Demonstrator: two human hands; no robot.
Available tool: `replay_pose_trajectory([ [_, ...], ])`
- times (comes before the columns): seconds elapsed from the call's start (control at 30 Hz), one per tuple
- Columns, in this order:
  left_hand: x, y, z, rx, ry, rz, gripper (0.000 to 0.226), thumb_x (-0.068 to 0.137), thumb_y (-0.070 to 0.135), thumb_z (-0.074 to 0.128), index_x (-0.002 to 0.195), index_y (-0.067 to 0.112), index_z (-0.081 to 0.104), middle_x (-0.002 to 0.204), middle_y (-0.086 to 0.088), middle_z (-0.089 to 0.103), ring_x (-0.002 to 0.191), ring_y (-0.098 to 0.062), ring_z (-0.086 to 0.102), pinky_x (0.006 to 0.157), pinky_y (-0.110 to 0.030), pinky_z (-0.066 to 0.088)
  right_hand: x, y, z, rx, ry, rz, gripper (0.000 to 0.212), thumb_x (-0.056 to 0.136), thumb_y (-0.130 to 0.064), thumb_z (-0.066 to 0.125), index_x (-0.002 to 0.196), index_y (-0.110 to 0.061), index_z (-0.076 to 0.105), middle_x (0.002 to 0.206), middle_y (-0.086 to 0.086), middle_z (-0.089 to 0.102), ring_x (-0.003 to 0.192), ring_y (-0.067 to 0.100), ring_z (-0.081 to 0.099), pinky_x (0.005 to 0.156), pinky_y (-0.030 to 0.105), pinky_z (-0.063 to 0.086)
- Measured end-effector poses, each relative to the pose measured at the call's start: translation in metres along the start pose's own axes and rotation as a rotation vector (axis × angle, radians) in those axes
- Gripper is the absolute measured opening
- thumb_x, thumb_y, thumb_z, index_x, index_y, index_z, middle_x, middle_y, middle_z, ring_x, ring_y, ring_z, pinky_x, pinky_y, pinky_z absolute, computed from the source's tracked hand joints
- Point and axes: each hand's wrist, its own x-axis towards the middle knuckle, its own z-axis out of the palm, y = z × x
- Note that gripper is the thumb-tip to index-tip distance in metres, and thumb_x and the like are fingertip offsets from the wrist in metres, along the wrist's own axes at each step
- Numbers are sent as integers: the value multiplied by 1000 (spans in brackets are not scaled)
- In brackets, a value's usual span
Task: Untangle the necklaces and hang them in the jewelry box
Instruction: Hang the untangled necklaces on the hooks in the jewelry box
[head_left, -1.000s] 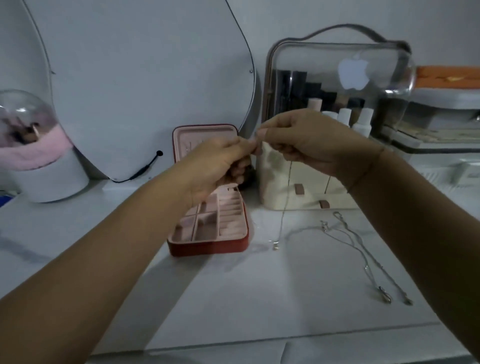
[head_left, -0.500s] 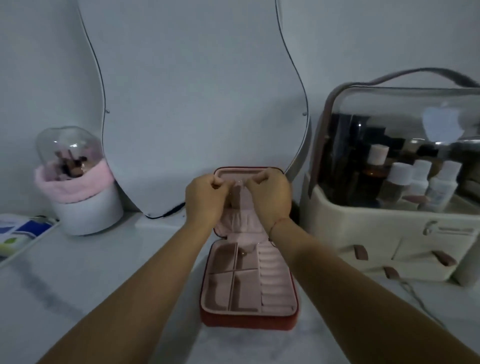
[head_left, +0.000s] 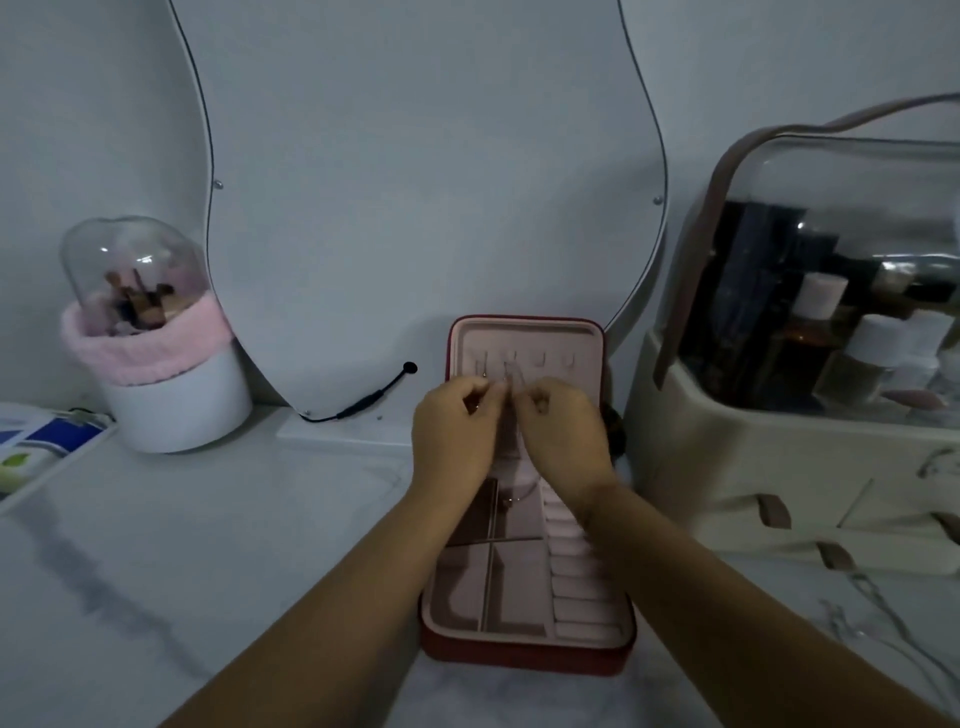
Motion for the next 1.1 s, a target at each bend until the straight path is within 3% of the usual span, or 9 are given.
replay_pose_trajectory([
  [0.13, 1, 10, -3, -111, -50, -25, 14, 90, 25, 60, 83, 18, 69, 75, 6, 66, 71, -5, 61, 64, -16, 47, -26, -10, -13, 421, -384, 292, 35, 98, -23, 46, 66, -15, 54, 55, -2, 48, 49, 9, 42, 49, 21, 36],
  [0.23, -1, -2, 2, 104, 17, 99, 24, 94, 25, 52, 75, 11, 61, 73, -2, 59, 71, -19, 53, 62, -30, 42, -43, -6, -24, 265, -509, 129, 28, 96, -13, 49, 70, -12, 58, 62, 5, 54, 48, 8, 47, 48, 17, 41],
  [0.33, -4, -13, 9, 395, 91, 252, 30, 93, 24, 39, 73, 12, 57, 72, -5, 58, 69, -22, 48, 61, -33, 37, -50, 4, -37, -138, -463, -189, 26, 96, -14, 50, 74, -5, 61, 77, 12, 57, 67, 22, 51, 62, 18, 41],
  [0.4, -3, -16, 11, 529, 81, 290, 36, 92, 23, 30, 71, 12, 57, 69, -7, 58, 66, -23, 45, 59, -33, 34, -45, 4, -44, -292, -424, -236, 28, 96, -16, 49, 75, 1, 59, 73, 8, 52, 65, 19, 47, 60, 20, 40],
  [0.47, -3, -19, 13, 596, 46, 291, 45, 92, 24, 24, 68, 12, 60, 67, -9, 59, 65, -26, 46, 61, -34, 36, -36, -5, -50, -159, -406, -128, 27, 97, -15, 48, 79, 0, 61, 67, 1, 52, 56, 11, 45, 51, 16, 37],
  [0.57, -2, -20, 11, 479, 74, 234, 56, 96, 27, 24, 67, 6, 67, 66, -13, 61, 66, -29, 50, 65, -37, 40, -14, -22, -54, 207, -261, 48, 24, 98, -13, 47, 91, 0, 66, 75, 8, 62, 60, 12, 52, 53, 19, 44],
  [0.63, -3, -17, 11, 410, 59, 220, 62, 95, 33, 19, 72, 4, 69, 70, -13, 63, 70, -27, 48, 69, -37, 39, 0, -29, -54, 319, -163, 49, 24, 99, -12, 46, 94, -2, 66, 75, 7, 64, 63, 12, 56, 56, 17, 49],
  [0.87, -2, -15, 8, 306, 8, 183, 73, 92, 44, 12, 73, -1, 66, 74, -14, 61, 75, -21, 40, 74, -39, 39, 29, -23, -30, 397, -2, 61, 21, 99, -10, 45, 89, -8, 64, 74, 7, 62, 65, 13, 57, 64, 21, 54],
  [1.1, -1, -15, 9, 321, -6, 138, 76, 91, 47, 10, 73, -2, 66, 77, -15, 61, 78, -20, 40, 74, -34, 35, 23, -16, -22, 476, -34, 10, 21, 99, -8, 43, 99, -3, 64, 80, 10, 65, 70, 15, 61, 69, 23, 56],
])
